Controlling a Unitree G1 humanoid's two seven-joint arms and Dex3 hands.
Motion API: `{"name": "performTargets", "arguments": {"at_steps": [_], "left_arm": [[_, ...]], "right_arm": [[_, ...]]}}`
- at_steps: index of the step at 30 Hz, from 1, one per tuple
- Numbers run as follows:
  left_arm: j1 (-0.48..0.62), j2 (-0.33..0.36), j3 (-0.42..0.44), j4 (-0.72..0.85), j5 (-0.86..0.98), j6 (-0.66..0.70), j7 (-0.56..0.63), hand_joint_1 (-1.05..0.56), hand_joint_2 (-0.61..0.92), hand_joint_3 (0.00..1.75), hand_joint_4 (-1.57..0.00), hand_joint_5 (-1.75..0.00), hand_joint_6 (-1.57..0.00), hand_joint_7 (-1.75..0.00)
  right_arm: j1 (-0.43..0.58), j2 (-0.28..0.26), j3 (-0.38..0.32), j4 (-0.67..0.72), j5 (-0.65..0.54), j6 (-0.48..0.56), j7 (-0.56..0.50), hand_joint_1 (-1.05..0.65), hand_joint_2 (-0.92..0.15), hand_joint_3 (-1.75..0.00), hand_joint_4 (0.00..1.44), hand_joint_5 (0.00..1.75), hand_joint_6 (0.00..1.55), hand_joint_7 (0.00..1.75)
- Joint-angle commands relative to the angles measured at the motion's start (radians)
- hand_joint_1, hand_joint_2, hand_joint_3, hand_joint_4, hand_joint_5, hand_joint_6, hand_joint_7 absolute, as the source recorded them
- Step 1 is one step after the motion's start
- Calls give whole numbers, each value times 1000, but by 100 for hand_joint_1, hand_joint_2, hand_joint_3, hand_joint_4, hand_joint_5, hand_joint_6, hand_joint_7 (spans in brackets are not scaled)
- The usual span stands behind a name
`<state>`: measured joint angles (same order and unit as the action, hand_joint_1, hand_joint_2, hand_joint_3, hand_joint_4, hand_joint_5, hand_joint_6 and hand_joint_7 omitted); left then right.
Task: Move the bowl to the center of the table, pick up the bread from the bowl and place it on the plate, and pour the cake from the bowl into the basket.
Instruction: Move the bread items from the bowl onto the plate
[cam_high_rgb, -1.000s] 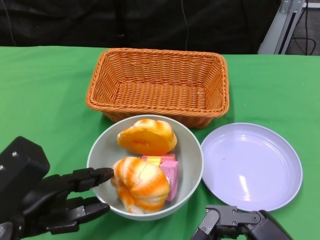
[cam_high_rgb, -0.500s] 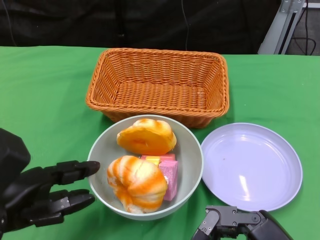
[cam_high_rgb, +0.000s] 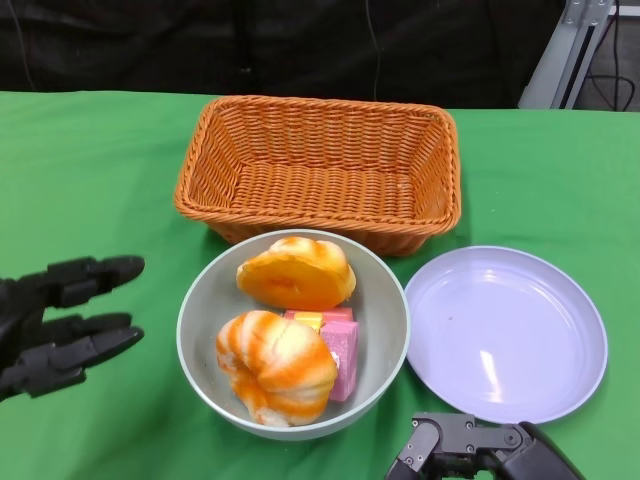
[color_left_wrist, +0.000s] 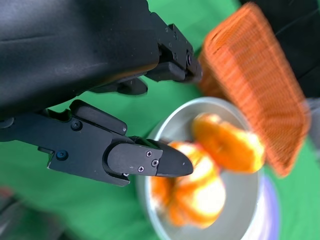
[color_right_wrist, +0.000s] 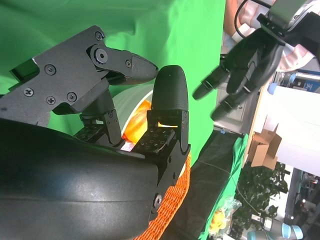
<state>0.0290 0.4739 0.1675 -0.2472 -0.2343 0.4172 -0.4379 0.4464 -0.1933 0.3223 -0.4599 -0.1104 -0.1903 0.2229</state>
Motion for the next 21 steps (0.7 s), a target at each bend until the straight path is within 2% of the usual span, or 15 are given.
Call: {"name": "performTargets", "arguments": {"at_steps": [1,2,3,5,6,7,10,11,12,13,14,16,21], "left_arm": [[6,-78,45,55,-4,-115,61,-40,92,14,-77,-22,-67,-13],[4,-119,57,84,-9,-176,80,-39,92,14,-79,-23,-69,-13],[2,-149,64,107,-13,-225,93,-30,92,13,-89,-27,-82,-15],[-3,-198,75,148,-24,-302,108,-24,92,12,-96,-29,-91,-17],[-4,-216,78,163,-30,-327,111,-19,92,13,-101,-39,-100,-18],[-6,-231,79,182,-32,-363,109,-16,92,16,-99,-59,-110,-17],[-6,-252,76,227,-34,-445,90,-15,92,24,-94,-98,-121,-23],[-4,-253,72,237,-30,-465,84,-15,92,25,-93,-102,-121,-25],[-3,-254,68,245,-27,-481,80,-17,92,26,-88,-114,-119,-33],[-1,-253,64,254,-24,-498,74,-18,92,26,-84,-125,-109,-57],[1,-253,60,261,-22,-512,70,-18,92,27,-83,-129,-103,-69],[4,-253,54,268,-17,-532,70,-16,92,29,-82,-134,-98,-81],[9,-256,46,272,-11,-557,75,-15,91,33,-80,-137,-93,-90]], "right_arm": [[6,-6,-13,-2,19,6,2,-29,-55,-79,80,154,83,106],[6,-6,-15,1,23,2,3,-29,-55,-79,80,154,83,106],[7,-7,-18,4,27,-2,4,-28,-55,-79,80,154,83,106],[10,-8,-22,4,35,-4,6,-29,-55,-79,79,153,83,106],[13,-9,-24,2,39,-4,6,-29,-55,-79,79,153,83,106],[15,-9,-27,2,46,-8,7,-29,-55,-79,79,153,83,107],[23,-7,-36,3,67,-22,10,-29,-56,-78,79,151,82,109],[27,-5,-39,3,78,-35,10,-29,-56,-78,79,151,82,110],[30,-3,-42,3,86,-45,11,-30,-56,-77,78,151,81,112],[37,-3,-44,-5,97,-46,13,-30,-57,-77,78,150,80,114],[43,-3,-46,-13,107,-48,14,-30,-57,-77,77,150,79,115],[53,-5,-48,-25,126,-48,19,-30,-58,-77,77,150,78,117],[71,-6,-59,-64,181,-55,33,-31,-59,-74,77,150,77,120]]}}
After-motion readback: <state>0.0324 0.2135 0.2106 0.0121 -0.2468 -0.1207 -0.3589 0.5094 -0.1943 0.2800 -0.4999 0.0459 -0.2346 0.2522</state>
